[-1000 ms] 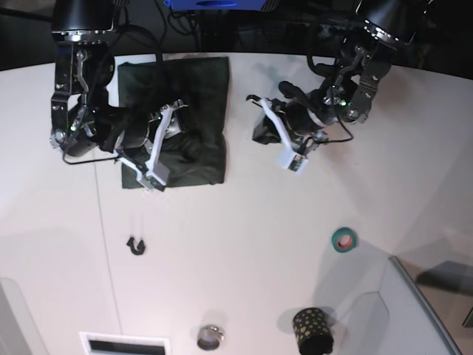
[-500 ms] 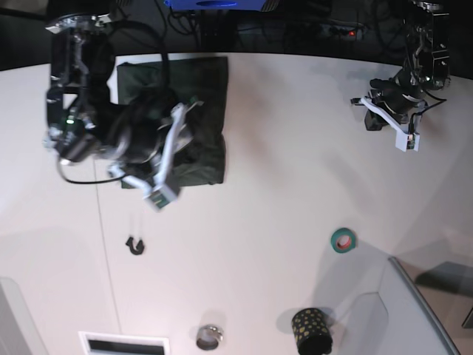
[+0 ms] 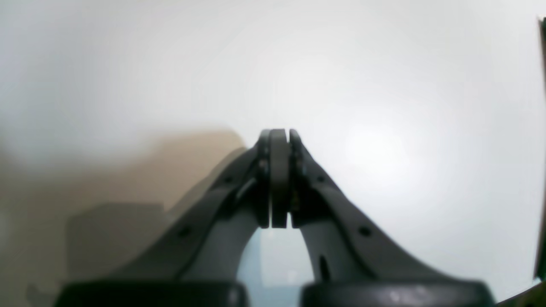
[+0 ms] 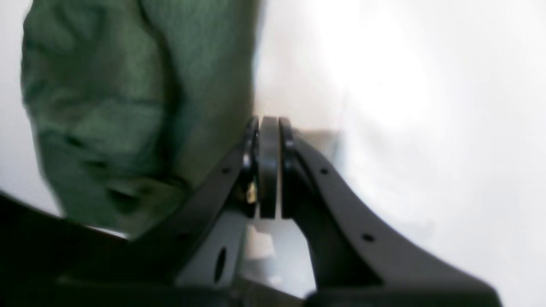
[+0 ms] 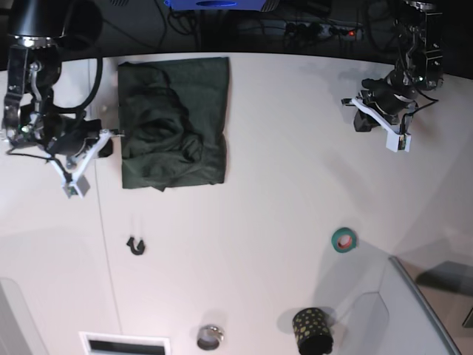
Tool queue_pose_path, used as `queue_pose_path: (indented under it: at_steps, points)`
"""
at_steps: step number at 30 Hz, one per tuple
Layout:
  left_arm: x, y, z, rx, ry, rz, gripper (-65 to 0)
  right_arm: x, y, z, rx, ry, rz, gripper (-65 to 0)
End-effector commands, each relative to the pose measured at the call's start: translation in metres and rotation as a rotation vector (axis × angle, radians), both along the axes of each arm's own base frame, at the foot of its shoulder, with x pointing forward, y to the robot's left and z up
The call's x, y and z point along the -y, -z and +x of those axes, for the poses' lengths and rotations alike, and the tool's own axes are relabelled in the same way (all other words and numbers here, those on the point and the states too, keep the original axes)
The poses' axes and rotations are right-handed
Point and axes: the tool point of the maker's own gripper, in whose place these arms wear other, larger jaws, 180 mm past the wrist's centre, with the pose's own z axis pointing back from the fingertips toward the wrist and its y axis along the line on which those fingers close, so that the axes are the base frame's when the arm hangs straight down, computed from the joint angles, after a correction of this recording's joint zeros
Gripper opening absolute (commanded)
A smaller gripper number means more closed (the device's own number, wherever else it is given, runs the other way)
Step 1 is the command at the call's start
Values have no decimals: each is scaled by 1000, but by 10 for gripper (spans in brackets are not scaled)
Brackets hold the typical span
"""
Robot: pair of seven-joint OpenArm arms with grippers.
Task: Layout the t-shirt on the table in an organized manner, then fold the t-shirt properly
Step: 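Release the shirt and withdraw both grippers, then grasp the folded shirt's edge with the right gripper and tuck it under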
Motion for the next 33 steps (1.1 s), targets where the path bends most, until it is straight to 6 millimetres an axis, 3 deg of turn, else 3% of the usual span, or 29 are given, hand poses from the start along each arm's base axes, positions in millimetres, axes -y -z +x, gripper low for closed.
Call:
queue_pose_path:
  at_steps: [1,10,15,22,25,27,30,31,33]
  points:
    - [-8,-10,8,38,-1,20,-650,-8,-12,17,60,-21,20,-645]
    - [-11,-7,3,25,-4,27,-650,-82,-17,18,57,-165,64,-645]
    - [-9,-8,4,28,-1,23,-650,-135,-27,20,83,-296,102,-645]
    - [-10,-7,3,25,-3,24,-650,-177,-41,31,114,-437,76,-648]
    - [-11,-7,3,27,-7,26,-650,-142,-62,38,174,-387,23,-647]
    - [-13,-7,3,25,-11,26,-650,-99,-69,37,170,-259,-16,-644]
    - [-13,-7,3,27,-10,28,-650,-54,-67,12,134,-177,-65,-624]
    - [-13,-7,3,27,-10,28,-650,-48,-67,3,124,-170,-70,-591]
    - [-11,-7,5,29,-5,26,-650,-40,-60,-18,92,-178,-81,-459]
